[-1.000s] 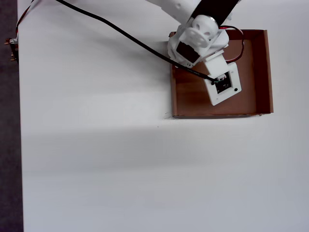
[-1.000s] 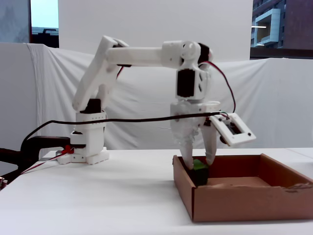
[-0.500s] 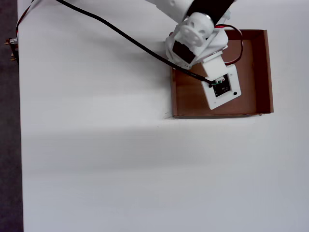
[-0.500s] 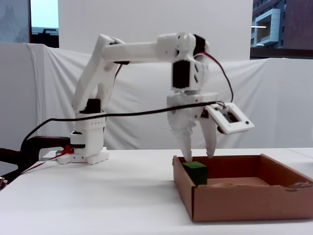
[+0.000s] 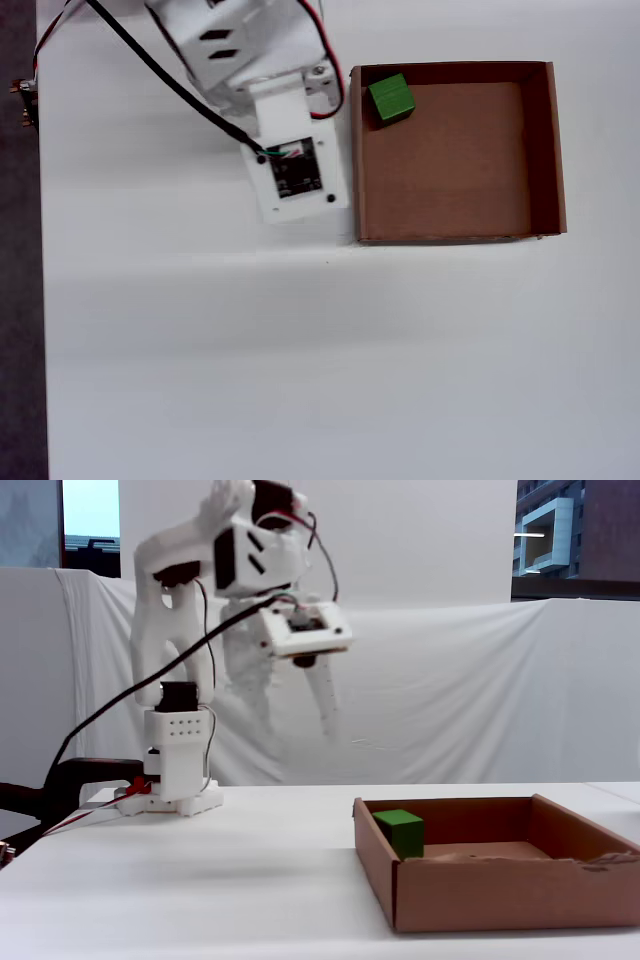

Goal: Grasp a green cube and put it in a box.

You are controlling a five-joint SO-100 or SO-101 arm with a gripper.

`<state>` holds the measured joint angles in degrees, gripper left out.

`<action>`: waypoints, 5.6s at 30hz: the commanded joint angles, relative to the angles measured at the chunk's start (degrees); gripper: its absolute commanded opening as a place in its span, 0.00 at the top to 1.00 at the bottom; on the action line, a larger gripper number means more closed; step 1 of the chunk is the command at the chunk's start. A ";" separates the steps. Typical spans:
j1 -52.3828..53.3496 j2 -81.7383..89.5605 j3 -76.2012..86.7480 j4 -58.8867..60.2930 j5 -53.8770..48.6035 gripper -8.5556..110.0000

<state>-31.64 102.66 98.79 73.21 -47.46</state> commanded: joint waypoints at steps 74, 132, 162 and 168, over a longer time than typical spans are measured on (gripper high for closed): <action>43.77 79.72 71.46 -3.34 2.90 0.75; 43.77 79.72 71.46 -3.34 2.90 0.75; 43.77 79.72 71.46 -3.34 2.90 0.75; 43.77 79.72 71.46 -3.34 2.90 0.75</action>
<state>12.22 182.02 170.60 69.61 -44.82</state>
